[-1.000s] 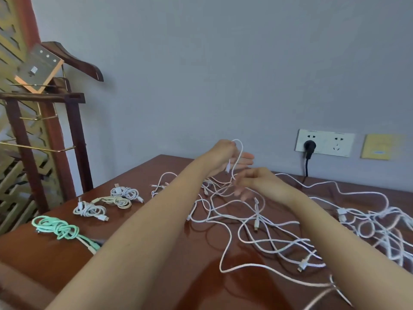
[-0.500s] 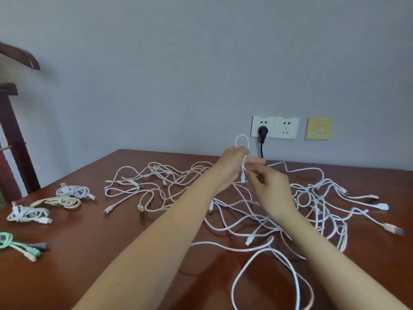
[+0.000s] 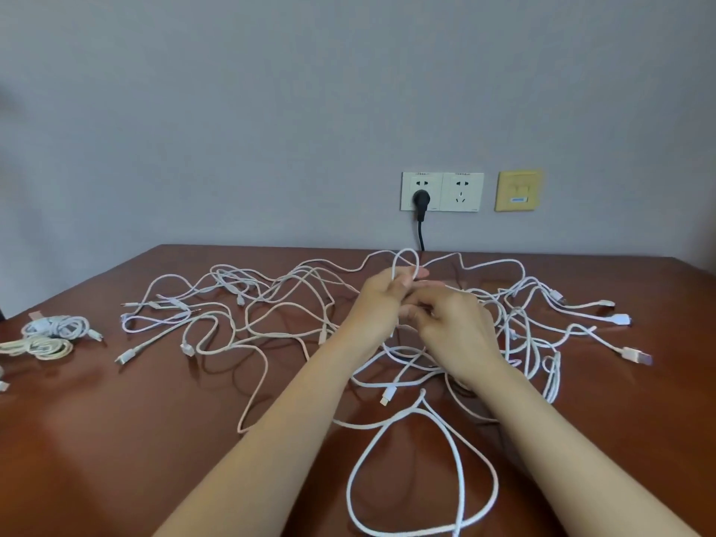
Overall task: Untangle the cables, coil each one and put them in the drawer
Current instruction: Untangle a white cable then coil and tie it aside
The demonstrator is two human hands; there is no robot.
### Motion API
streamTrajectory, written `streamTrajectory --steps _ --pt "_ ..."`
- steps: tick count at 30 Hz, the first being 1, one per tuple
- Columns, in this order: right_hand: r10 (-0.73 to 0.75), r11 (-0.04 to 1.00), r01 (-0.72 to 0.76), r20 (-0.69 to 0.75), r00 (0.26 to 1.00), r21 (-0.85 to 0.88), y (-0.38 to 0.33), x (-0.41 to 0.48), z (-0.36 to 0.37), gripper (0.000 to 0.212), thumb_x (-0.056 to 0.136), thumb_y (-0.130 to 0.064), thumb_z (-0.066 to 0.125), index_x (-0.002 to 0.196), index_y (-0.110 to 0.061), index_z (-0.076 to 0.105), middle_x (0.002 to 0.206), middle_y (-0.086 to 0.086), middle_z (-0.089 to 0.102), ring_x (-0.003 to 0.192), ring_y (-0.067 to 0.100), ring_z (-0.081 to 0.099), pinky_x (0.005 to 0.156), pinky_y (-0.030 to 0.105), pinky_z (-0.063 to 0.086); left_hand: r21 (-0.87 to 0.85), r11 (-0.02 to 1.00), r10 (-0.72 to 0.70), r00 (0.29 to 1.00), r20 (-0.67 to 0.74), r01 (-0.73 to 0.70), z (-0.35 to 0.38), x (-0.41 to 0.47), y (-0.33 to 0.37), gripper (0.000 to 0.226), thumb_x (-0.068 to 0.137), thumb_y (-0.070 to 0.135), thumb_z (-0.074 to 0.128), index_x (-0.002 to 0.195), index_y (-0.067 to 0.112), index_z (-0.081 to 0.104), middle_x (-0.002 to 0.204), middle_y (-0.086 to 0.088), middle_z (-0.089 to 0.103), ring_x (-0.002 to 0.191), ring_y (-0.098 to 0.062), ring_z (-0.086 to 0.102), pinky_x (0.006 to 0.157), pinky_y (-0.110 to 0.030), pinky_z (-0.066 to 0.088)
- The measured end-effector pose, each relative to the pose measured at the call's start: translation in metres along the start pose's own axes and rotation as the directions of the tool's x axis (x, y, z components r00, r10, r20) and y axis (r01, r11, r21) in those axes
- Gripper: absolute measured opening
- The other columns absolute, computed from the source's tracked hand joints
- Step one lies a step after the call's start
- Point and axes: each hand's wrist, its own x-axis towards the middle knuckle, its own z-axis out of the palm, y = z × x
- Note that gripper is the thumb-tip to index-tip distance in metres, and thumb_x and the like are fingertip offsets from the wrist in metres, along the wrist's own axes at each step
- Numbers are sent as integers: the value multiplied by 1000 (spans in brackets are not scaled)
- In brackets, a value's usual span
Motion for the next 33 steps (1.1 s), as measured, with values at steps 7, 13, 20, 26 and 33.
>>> streamTrajectory --steps 7,13,20,26,33 --pt "33 999 -33 -28 999 10 0 -5 -2 16 80 -42 66 77 -27 71 55 -13 50 69 12 50 63 26 31 -53 996 -69 998 -11 68 -6 -7 -8 26 102 12 32 82 18 48 73 4 59 63 -2 56 65 -21 49" --pt "46 928 -53 27 999 370 10 -1 9 12 80 -23 71 70 -16 68 57 4 62 50 7 48 55 23 39 -706 692 -307 946 -105 147 -18 3 3 28 102 3 24 82 6 42 51 -5 53 41 -11 59 62 -31 55" --pt "43 614 -188 205 978 766 15 2 2 21 80 -16 62 60 -9 62 46 -1 49 50 8 50 62 15 42 -860 487 -420 904 -79 151 -35 11 -1 40 98 -3 14 68 10 37 32 3 34 22 -6 27 29 -9 25" --pt "35 714 -49 34 999 698 0 1 0 23 83 -14 64 61 -15 64 47 -10 52 49 0 45 56 6 37 -411 836 -397 918 3 363 -25 1 -2 30 100 1 24 80 7 46 57 -2 36 27 -1 23 30 -10 18" --pt "176 758 -93 -65 982 646 3 6 -13 17 67 -9 80 65 -12 63 66 12 62 47 13 62 55 35 55 -155 909 -339 901 271 388 4 -14 2 35 103 30 26 80 15 48 68 1 42 31 -1 31 35 -11 16"
